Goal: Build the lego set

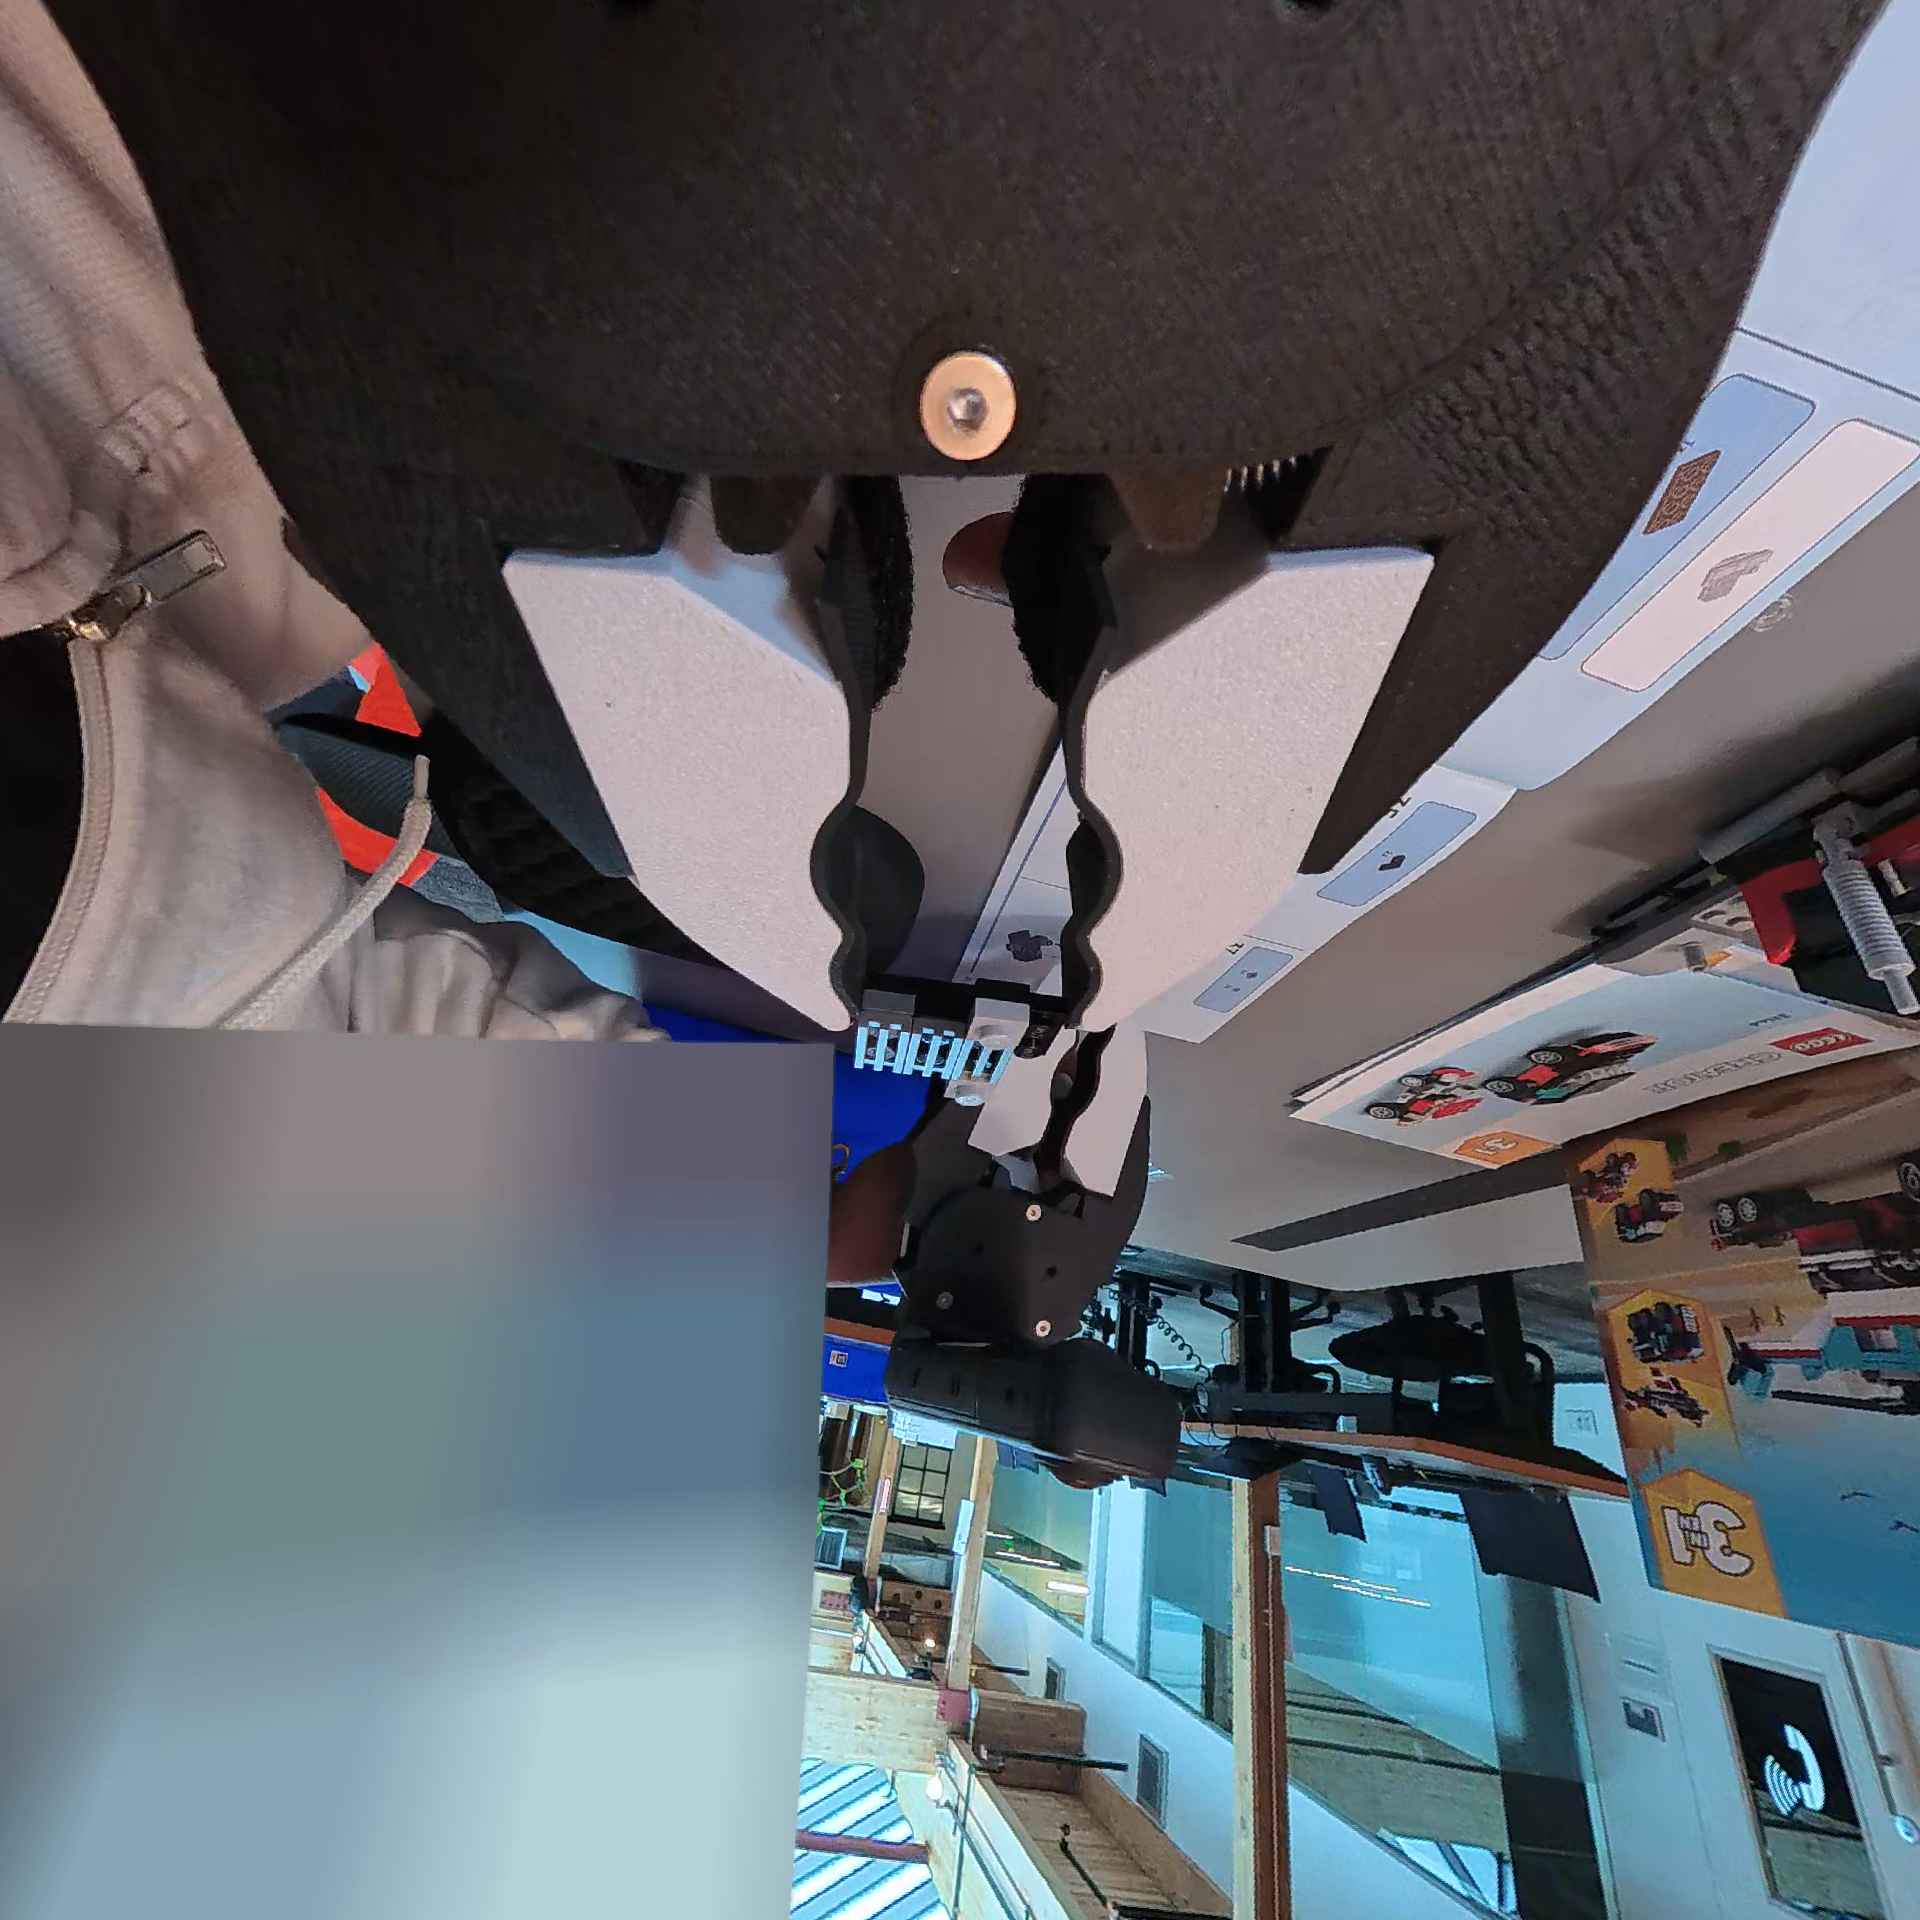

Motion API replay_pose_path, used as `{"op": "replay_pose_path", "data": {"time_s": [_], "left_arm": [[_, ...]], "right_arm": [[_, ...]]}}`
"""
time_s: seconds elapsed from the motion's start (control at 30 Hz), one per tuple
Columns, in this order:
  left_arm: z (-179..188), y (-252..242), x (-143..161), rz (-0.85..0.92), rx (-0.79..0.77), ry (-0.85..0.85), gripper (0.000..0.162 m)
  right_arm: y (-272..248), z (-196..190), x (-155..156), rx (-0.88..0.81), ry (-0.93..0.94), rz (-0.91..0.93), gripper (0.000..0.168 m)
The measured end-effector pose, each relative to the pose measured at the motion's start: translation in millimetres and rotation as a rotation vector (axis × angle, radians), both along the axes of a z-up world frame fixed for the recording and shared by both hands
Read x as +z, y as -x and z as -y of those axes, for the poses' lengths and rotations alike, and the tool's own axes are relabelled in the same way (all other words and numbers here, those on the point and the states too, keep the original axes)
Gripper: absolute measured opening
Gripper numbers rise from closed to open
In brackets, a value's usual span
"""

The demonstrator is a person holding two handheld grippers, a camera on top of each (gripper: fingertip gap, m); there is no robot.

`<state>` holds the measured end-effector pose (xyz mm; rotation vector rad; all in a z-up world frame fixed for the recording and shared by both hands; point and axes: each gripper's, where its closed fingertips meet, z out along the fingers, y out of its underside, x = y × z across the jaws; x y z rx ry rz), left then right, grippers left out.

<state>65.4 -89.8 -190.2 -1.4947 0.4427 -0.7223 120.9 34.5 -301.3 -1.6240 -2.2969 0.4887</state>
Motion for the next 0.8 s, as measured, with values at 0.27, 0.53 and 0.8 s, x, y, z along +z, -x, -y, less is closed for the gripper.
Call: {"op": "replay_pose_path", "data": {"time_s": [0.27, 0.53, 0.8], "left_arm": [[-0.3, -0.1, -0.4, 0.0, -0.001, 0.004, 0.036], [-0.2, -0.7, -0.6, -0.005, -0.002, 0.004, 0.036], [-0.4, -0.7, -0.8, -0.005, -0.002, 0.005, 0.036]], "right_arm": [[1.1, -0.3, -4.8, 0.011, -0.006, 0.0, 0.006], [2.2, -0.3, -5.5, 0.022, 0.008, -0.009, 0.005], [11.8, 10.4, 26.5, 0.041, 0.073, -0.138, 0.005]]}}
